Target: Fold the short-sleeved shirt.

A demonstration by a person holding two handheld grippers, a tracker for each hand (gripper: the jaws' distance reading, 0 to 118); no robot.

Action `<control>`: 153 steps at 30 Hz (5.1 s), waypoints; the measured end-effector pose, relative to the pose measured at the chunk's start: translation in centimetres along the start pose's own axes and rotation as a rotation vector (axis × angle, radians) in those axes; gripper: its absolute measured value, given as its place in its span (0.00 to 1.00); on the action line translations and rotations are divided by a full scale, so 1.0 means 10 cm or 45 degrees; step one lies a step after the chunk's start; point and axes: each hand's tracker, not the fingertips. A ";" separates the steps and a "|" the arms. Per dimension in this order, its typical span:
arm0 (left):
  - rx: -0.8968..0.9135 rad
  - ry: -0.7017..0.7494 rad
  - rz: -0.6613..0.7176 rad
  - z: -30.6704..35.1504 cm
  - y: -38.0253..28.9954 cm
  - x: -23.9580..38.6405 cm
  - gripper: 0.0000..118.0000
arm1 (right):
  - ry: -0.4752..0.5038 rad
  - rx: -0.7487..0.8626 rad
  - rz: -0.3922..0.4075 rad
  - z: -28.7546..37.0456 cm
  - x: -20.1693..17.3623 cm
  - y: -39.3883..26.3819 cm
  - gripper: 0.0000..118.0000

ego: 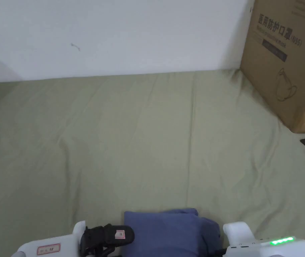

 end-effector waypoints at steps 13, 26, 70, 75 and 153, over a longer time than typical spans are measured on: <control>-0.036 0.508 -0.287 -0.32 -0.12 0.12 0.20 | 0.078 0.045 -0.051 0.08 0.09 -0.05 0.00; 0.079 0.887 -0.488 1.77 0.20 1.29 0.20 | 0.016 0.133 0.019 0.51 -0.36 -0.20 0.00; 1.076 1.049 -1.237 0.73 -1.96 2.41 0.00 | 0.020 0.540 0.011 1.87 -0.69 -0.25 0.00; 1.237 1.014 -1.416 0.41 -2.25 2.81 0.00 | -0.023 0.931 0.087 2.54 -0.70 -0.39 0.00; 1.404 1.327 -1.328 -0.01 -2.44 2.59 1.00 | -0.474 1.302 0.344 2.23 -0.98 -0.75 1.00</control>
